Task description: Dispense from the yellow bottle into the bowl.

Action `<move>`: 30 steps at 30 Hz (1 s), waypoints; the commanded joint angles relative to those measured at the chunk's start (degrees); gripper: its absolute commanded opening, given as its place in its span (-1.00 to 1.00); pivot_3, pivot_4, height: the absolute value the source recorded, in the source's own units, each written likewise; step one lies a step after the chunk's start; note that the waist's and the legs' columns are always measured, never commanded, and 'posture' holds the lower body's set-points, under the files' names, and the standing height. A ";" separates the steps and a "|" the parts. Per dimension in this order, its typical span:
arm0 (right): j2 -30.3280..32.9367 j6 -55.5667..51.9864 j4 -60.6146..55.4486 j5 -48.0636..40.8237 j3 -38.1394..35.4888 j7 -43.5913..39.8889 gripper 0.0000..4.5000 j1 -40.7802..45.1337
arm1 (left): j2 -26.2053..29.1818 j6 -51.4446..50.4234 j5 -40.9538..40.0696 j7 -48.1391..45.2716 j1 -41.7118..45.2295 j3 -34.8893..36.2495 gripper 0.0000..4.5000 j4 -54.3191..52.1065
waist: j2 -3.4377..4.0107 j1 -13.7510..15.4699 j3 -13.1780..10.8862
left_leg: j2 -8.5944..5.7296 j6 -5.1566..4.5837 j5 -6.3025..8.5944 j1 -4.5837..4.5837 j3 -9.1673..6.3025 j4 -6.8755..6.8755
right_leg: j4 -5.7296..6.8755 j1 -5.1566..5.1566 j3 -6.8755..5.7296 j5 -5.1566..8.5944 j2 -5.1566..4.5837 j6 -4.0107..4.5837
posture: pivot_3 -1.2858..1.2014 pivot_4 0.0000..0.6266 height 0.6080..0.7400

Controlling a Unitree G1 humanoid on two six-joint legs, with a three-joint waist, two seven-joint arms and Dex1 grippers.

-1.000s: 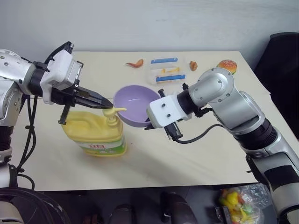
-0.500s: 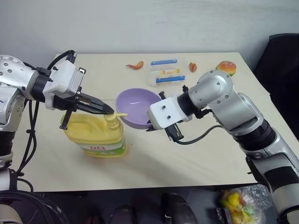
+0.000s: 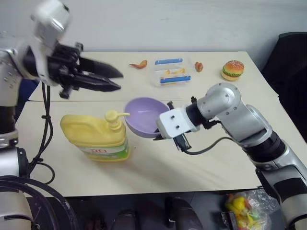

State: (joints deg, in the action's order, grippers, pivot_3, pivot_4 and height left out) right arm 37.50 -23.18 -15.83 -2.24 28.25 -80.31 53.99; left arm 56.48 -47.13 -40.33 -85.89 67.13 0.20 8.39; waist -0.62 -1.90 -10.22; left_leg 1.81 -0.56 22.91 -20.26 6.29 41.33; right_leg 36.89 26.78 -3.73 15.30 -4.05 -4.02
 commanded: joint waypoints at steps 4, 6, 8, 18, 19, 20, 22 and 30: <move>2.99 2.44 -4.18 2.69 -2.12 6.59 -1.00 -11.24 | 7.07 -6.10 -4.89 -3.75 -0.91 4.83 0.69 -6.11 | -0.02 0.22 -0.01 | 0.01 0.01 -0.01 0.01 -0.10 0.12 | 0.08 -0.08 -0.04 0.00 -0.04 0.00 | 0.03 -0.52 1.00; 3.10 3.72 -3.16 4.79 -2.17 10.11 -1.00 -15.45 | 10.74 -5.91 -5.45 -5.84 -3.61 5.23 0.96 -8.96 | -0.02 0.19 -0.01 | 0.02 0.01 -0.01 0.03 -0.09 0.10 | 0.09 -0.08 -0.01 0.00 -0.10 0.00 | 0.03 -0.52 1.00; 3.84 6.99 -1.14 8.03 -2.22 14.00 -1.00 -19.30 | 14.31 -4.44 -5.60 -6.56 -7.24 5.84 0.98 -12.05 | -0.02 0.18 -0.01 | 0.01 0.01 -0.01 0.03 -0.08 0.08 | 0.08 -0.08 0.01 0.00 -0.09 0.00 | 0.03 -0.52 1.00; 8.15 25.20 10.99 22.57 -1.25 27.39 -0.86 -27.87 | 21.57 3.30 -6.77 -5.17 -23.53 11.57 0.99 -19.03 | -0.13 0.32 -0.10 | -0.04 -0.04 -0.04 0.11 -0.04 0.12 | 0.02 -0.16 0.06 0.01 -0.05 0.00 | 0.03 -0.52 1.00; 8.10 26.11 11.90 23.43 -1.17 28.04 -0.72 -28.06 | 21.64 3.91 -6.72 -4.98 -24.58 11.91 1.00 -19.30 | -0.14 0.29 -0.10 | -0.04 -0.02 -0.05 0.10 -0.04 0.10 | 0.04 -0.17 0.06 0.01 0.00 0.00 | 0.03 -0.52 1.00; 7.95 26.34 12.46 23.52 -1.55 28.40 -0.62 -28.51 | 21.76 4.77 -6.36 -4.86 -26.04 12.31 1.00 -19.48 | -0.13 0.27 -0.10 | -0.03 -0.01 -0.05 0.10 -0.03 0.09 | 0.04 -0.16 0.05 0.01 0.01 0.01 | 0.03 -0.52 1.00; 7.83 24.79 11.85 21.52 -3.14 27.06 -0.33 -29.57 | 22.09 5.76 -6.20 -4.74 -28.28 13.08 1.00 -19.50 | -0.13 0.30 -0.10 | -0.01 0.00 -0.05 0.10 -0.03 0.09 | 0.03 -0.16 0.06 0.01 0.03 0.01 | 0.03 -0.52 1.00; 13.42 -2.81 -4.63 -9.82 -29.23 14.00 0.86 -32.24 | 24.33 8.88 -2.45 -4.09 -41.33 22.61 1.00 -16.47 | -0.05 0.49 -0.15 | 0.04 -0.01 -0.05 0.08 -0.05 0.09 | 0.02 -0.17 0.05 0.00 0.01 -0.01 | 0.03 -0.52 1.00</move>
State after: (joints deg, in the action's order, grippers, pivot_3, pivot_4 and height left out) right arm 47.89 -19.82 -16.29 -3.81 7.10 -62.70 21.60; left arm 78.99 -38.69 -43.96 -86.05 26.81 17.84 -9.09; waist -0.67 -1.41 -10.37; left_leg 1.85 -0.57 22.87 -20.16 6.21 41.40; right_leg 36.91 26.60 -3.70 15.30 -4.04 -4.03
